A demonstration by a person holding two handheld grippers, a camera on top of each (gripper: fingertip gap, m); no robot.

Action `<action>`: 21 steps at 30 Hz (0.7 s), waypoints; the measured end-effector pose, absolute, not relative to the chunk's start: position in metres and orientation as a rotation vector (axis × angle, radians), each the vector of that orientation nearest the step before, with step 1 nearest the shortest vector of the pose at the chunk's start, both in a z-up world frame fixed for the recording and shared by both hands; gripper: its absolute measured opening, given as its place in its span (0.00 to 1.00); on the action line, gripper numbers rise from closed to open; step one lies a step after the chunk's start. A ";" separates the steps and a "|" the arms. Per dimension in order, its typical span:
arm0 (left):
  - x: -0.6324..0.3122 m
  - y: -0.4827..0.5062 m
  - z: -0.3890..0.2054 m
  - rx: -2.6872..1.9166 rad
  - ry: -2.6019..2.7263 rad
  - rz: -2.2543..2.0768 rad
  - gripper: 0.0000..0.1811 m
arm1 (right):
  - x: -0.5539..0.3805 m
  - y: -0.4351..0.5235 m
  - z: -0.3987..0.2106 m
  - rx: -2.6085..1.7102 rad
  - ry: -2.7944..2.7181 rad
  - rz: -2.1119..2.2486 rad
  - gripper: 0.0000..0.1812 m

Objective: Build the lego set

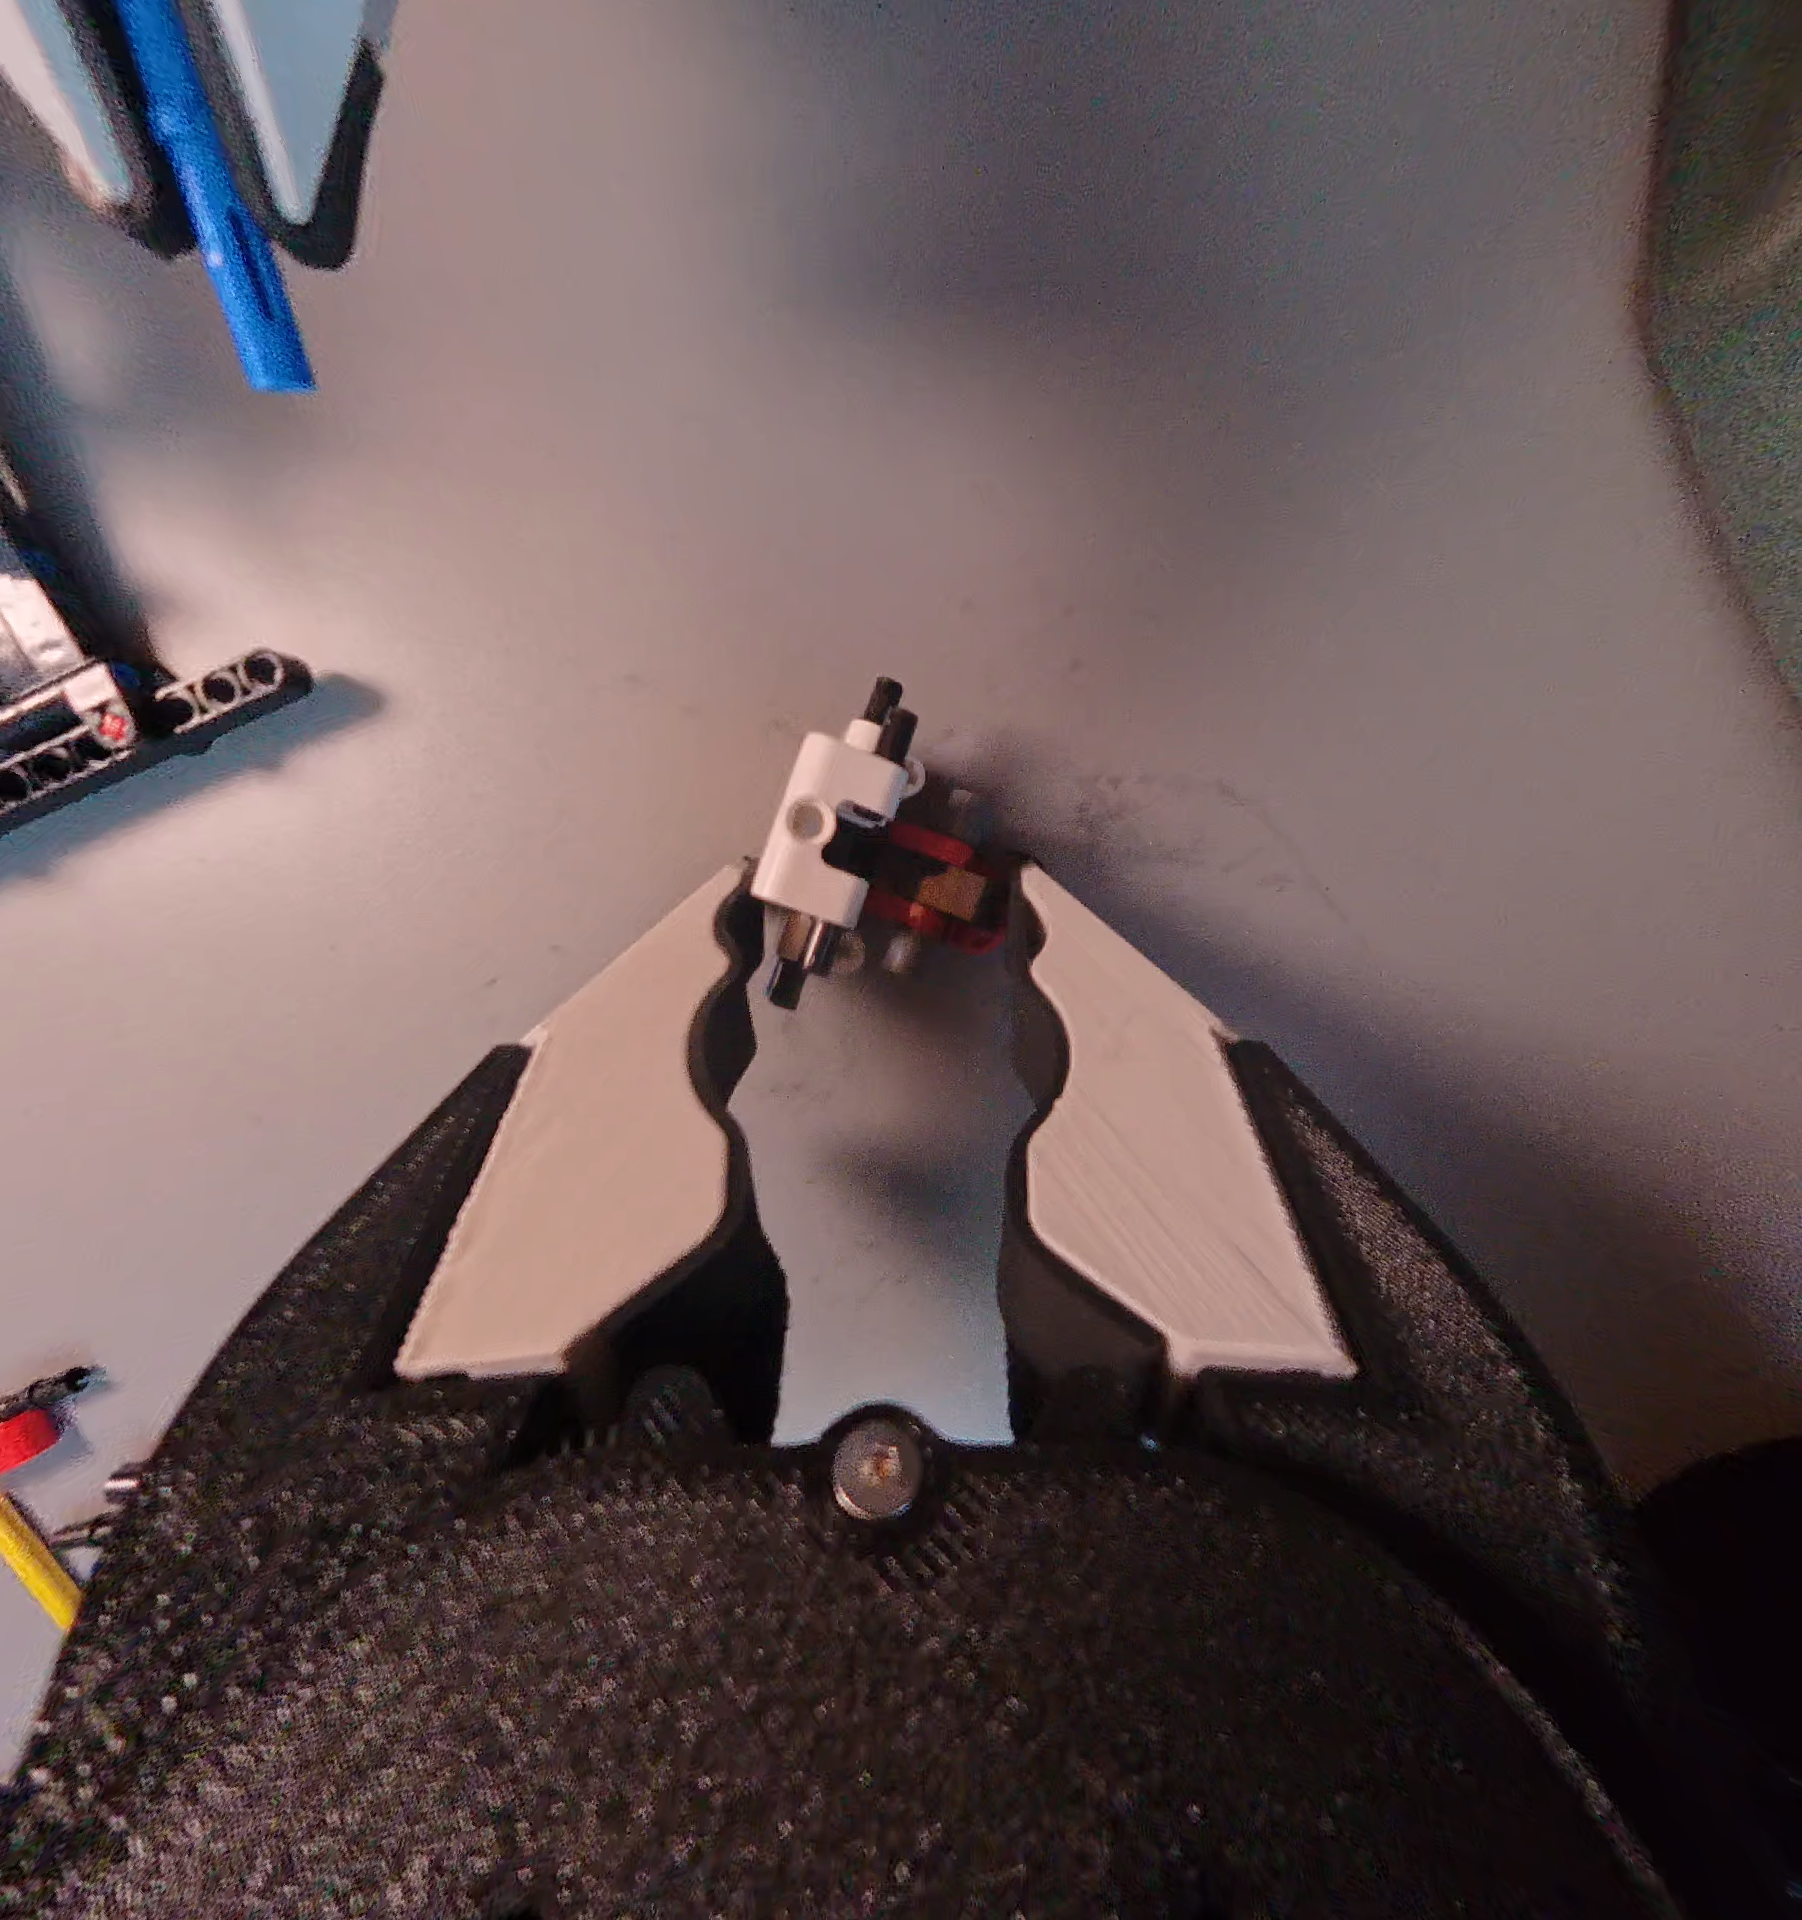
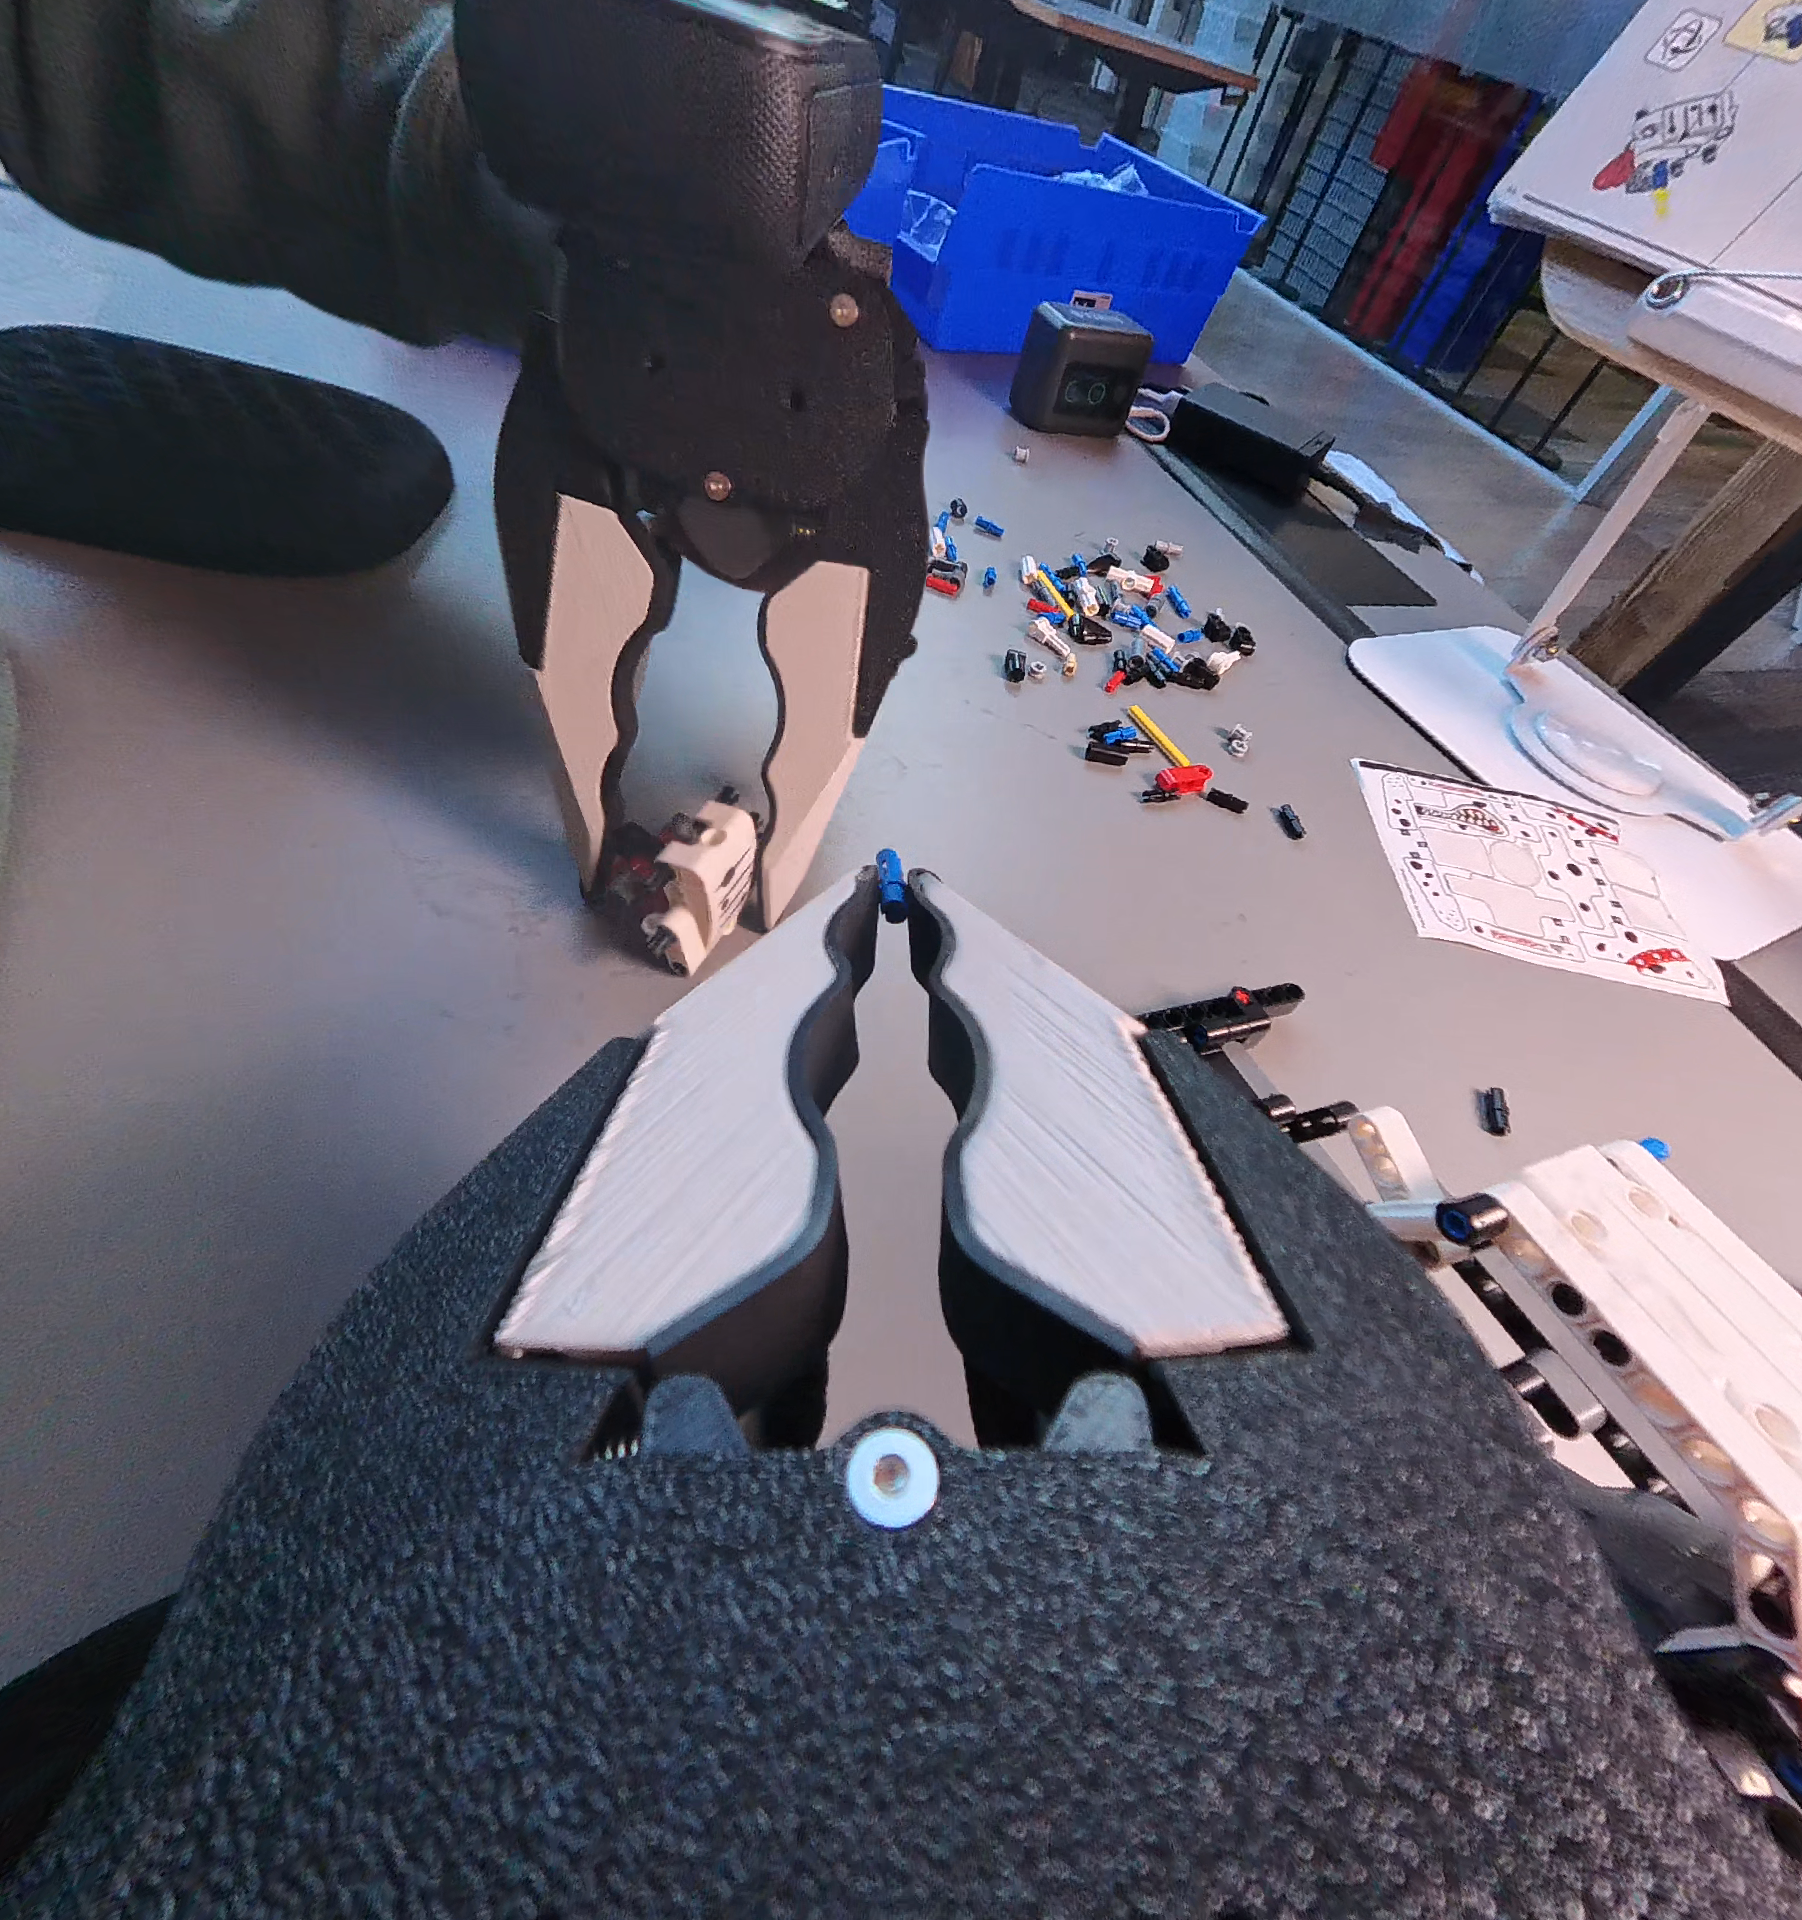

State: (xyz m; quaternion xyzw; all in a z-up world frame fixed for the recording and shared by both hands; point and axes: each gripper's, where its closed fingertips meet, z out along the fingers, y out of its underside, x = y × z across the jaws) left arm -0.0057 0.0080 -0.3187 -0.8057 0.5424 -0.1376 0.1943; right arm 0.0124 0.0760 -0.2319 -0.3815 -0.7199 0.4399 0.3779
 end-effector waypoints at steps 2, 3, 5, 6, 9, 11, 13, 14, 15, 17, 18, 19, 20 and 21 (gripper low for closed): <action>-0.006 0.009 -0.319 -2.255 1.529 -0.397 0.25 | 0.013 0.074 -0.232 -0.972 -1.845 1.124 0.03; -0.006 0.009 -0.318 -2.250 1.499 -0.418 0.25 | 0.013 0.073 -0.232 -0.970 -1.846 1.129 0.03; 0.000 0.006 -0.313 -2.231 1.376 -0.553 0.25 | 0.015 0.070 -0.230 -0.961 -1.851 1.149 0.03; 0.005 0.005 -0.305 -2.199 1.281 -0.646 0.25 | 0.016 0.068 -0.228 -0.954 -1.848 1.164 0.03; 0.018 0.008 -0.263 -2.003 0.963 -0.883 0.25 | 0.020 0.057 -0.216 -0.928 -1.832 1.274 0.03; 0.019 0.010 -0.241 -1.887 0.824 -0.951 0.25 | 0.022 0.047 -0.206 -0.900 -1.819 1.351 0.03; 0.018 0.010 -0.229 -1.815 0.741 -0.971 0.25 | 0.022 0.038 -0.200 -0.876 -1.826 1.388 0.03; 0.017 0.010 -0.228 -1.801 0.722 -0.968 0.25 | 0.021 0.036 -0.201 -0.876 -1.840 1.377 0.03; 0.017 0.010 -0.228 -1.798 0.709 -0.963 0.25 | 0.019 0.035 -0.204 -0.881 -1.850 1.354 0.03; 0.019 0.009 -0.231 -1.811 0.697 -0.964 0.25 | 0.017 0.034 -0.209 -0.892 -1.873 1.332 0.03; 0.020 0.010 -0.233 -1.828 0.692 -0.963 0.25 | 0.017 0.033 -0.212 -0.899 -1.886 1.327 0.03; 0.021 0.010 -0.236 -1.854 0.688 -0.958 0.25 | 0.016 0.033 -0.214 -0.903 -1.893 1.317 0.03; 0.021 0.012 -0.239 -1.880 0.681 -0.953 0.25 | 0.016 0.033 -0.216 -0.908 -1.902 1.304 0.03; 0.021 0.013 -0.242 -1.901 0.670 -0.951 0.25 | 0.016 0.034 -0.218 -0.913 -1.908 1.294 0.03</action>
